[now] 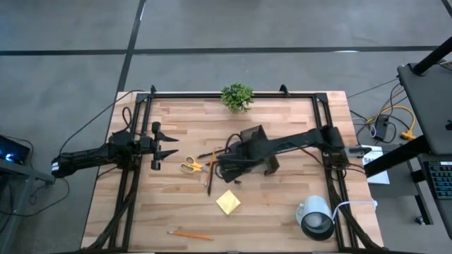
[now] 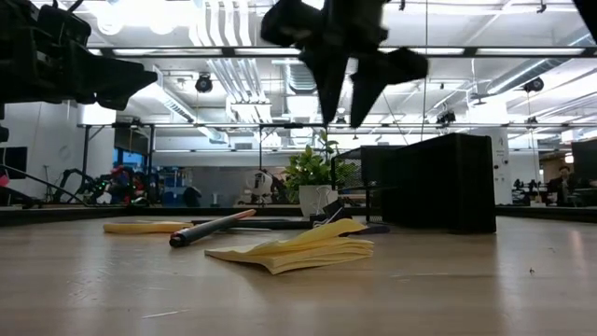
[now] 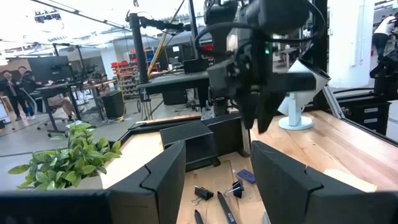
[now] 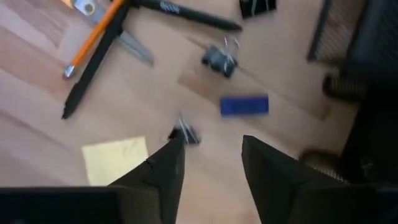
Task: Pick and place office supplies into organizer
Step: Prepare the desk organizer on the table
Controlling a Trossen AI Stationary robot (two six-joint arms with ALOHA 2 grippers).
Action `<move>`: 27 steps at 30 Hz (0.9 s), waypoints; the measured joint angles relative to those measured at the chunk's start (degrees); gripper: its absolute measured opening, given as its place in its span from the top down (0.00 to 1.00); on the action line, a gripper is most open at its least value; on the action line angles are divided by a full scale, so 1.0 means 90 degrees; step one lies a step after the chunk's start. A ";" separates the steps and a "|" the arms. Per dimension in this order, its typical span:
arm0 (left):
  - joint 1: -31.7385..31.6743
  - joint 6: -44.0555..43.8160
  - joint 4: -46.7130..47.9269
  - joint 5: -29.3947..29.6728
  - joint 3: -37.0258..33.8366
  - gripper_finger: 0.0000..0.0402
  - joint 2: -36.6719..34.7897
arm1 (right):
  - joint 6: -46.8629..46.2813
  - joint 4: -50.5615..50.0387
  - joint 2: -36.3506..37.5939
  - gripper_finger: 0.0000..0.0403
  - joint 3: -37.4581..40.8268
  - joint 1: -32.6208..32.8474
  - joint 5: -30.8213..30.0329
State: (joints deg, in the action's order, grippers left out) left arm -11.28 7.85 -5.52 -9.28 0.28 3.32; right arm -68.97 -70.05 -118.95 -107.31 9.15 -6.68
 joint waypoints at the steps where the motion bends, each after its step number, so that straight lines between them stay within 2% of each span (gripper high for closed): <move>1: 0.0001 -0.0001 0.0001 0.0001 -0.0001 0.59 0.0001 | 0.0173 -0.0024 -0.0123 0.66 -0.0152 -0.0048 -0.0069; 6: 0.0000 0.0000 0.0002 0.0002 0.0000 0.59 0.0000 | 0.1516 -0.0671 -0.0741 0.72 -0.1335 -0.0229 -0.0651; 9: 0.0001 -0.0001 0.0002 0.0000 0.0001 0.59 -0.0001 | 0.3736 -0.0888 -0.1025 0.76 -0.2113 -0.0208 -0.1118; 11: 0.0001 -0.0001 0.0003 0.0000 0.0000 0.59 0.0004 | 0.5474 -0.0890 -0.1208 0.80 -0.2492 -0.0173 -0.1111; 13: 0.0001 -0.0001 0.0000 0.0000 -0.0001 0.59 0.0000 | 0.6640 -0.0989 -0.1449 0.84 -0.2831 -0.0215 -0.1022; 18: 0.0001 0.0000 0.0002 0.0000 0.0000 0.59 -0.0001 | 0.7214 -0.1439 -0.2011 0.93 -0.3038 -0.0632 -0.0416; 23: 0.0001 -0.0001 0.0001 0.0000 0.0000 0.59 0.0001 | 0.7646 -0.2218 -0.2344 0.98 -0.3029 -0.0777 -0.0705; 27: 0.0000 -0.0001 0.0001 0.0002 -0.0001 0.59 -0.0001 | 0.7853 -0.2221 -0.2327 0.98 -0.3030 -0.0792 -0.0898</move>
State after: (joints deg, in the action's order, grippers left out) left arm -11.28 7.84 -5.51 -9.26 0.27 3.31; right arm 1.71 -90.04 -139.89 -134.58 2.02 -14.76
